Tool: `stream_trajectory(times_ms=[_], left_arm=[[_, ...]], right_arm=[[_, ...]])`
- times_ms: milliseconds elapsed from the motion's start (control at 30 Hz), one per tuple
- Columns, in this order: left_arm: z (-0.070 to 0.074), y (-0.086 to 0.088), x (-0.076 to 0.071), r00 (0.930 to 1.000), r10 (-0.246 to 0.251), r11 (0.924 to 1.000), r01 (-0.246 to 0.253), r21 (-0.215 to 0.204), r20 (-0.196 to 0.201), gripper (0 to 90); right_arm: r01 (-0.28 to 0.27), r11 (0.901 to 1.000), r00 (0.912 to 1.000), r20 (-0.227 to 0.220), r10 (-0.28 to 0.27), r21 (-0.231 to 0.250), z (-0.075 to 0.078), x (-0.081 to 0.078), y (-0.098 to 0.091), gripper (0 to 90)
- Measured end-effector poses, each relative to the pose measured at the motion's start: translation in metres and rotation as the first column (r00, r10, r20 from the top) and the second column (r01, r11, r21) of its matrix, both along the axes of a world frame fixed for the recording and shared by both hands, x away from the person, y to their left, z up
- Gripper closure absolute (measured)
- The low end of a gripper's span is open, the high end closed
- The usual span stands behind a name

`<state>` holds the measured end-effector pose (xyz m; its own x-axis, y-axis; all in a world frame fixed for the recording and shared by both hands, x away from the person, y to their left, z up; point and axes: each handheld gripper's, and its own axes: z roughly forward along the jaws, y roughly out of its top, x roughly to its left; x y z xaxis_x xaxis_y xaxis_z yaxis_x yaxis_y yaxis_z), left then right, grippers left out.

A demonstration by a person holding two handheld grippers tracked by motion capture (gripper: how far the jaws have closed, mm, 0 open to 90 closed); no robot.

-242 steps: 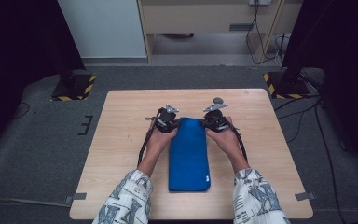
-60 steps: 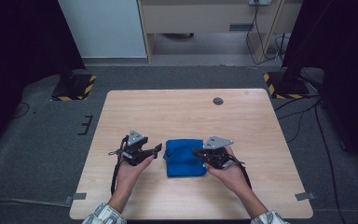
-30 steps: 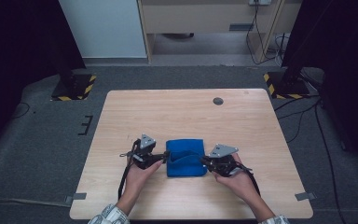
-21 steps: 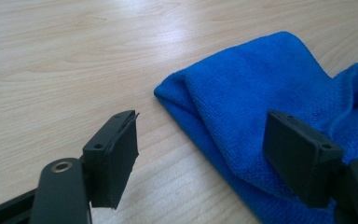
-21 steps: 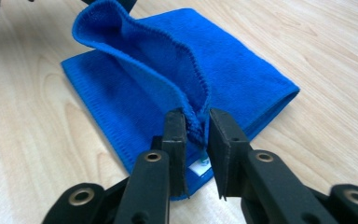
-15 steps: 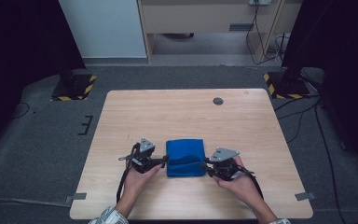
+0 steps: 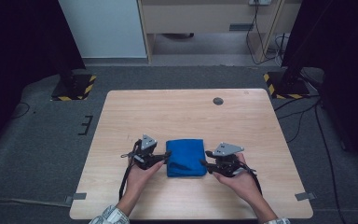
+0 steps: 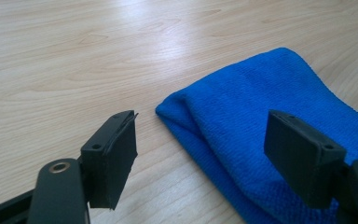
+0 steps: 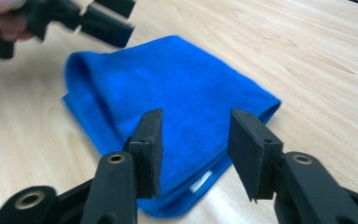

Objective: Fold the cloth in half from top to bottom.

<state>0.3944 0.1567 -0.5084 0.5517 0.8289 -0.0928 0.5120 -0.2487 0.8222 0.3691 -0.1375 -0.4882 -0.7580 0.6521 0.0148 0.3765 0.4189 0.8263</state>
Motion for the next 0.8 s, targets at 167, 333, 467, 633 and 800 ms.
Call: stream_trajectory(times_ms=[167,333,467,633,800], left_arm=[[-0.004,-0.007,-0.007,0.9983,-0.049,0.9976,0.050,0.047,-0.031,23.7],[-0.014,-0.010,-0.014,0.9963,-0.060,0.9886,0.068,0.135,-0.061,23.8],[-0.012,-0.005,-0.013,0.9971,-0.042,0.9915,0.050,0.120,-0.064,21.9],[-0.008,-0.002,-0.011,0.9982,-0.037,0.9962,0.041,0.078,-0.047,16.9],[0.000,0.007,-0.006,0.9996,-0.017,0.9996,0.018,0.023,-0.023,9.5]], right_arm=[[0.028,0.9991,0.9995,-0.013,-0.029,-0.031,-0.010,0.010,0.007,50.3],[0.041,0.9977,0.9990,-0.013,-0.042,-0.054,-0.015,0.012,0.008,47.9],[0.048,0.9971,0.9988,-0.005,-0.048,-0.059,-0.015,0.012,0.007,43.9],[0.070,0.9959,0.9975,0.005,-0.070,-0.057,-0.016,0.014,0.007,35.0],[0.092,0.9942,0.9956,0.021,-0.091,-0.056,-0.015,0.016,0.008,26.3]])
